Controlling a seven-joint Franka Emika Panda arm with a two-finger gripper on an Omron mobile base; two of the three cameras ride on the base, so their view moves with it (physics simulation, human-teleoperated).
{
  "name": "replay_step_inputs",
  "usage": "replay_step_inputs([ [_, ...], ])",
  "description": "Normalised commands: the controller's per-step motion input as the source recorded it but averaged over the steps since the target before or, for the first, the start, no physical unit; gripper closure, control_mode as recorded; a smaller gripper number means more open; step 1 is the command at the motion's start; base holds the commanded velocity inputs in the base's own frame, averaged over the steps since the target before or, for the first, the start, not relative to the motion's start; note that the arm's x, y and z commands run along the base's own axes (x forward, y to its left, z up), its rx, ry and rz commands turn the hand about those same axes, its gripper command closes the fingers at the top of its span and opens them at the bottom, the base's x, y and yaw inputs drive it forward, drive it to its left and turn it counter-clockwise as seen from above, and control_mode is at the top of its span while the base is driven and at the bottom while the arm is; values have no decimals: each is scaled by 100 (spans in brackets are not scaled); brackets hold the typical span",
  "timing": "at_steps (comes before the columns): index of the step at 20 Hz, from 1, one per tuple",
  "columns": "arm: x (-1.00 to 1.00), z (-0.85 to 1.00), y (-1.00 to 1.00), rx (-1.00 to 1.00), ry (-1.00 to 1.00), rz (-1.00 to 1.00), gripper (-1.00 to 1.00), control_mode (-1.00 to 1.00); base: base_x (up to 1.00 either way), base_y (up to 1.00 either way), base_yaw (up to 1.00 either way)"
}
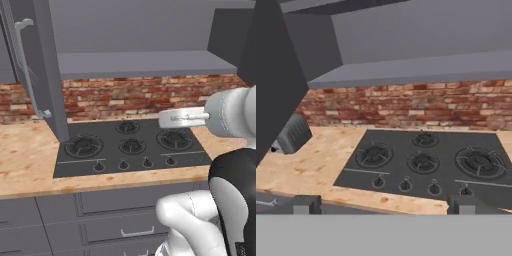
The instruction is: Open the cabinet. Pick the spray and place it next to the sink. Then close the cabinet.
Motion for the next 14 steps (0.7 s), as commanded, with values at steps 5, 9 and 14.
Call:
replay_step_inputs([
  [5, -52, 0, 38, -2, -36, 0, -100, -100, 0, 0, 0],
  [9, -27, 3, 38, -12, -30, 0, -100, -100, 0, 0, 0],
  [14, -21, 16, 31, -13, -23, 0, -100, -100, 0, 0, 0],
])
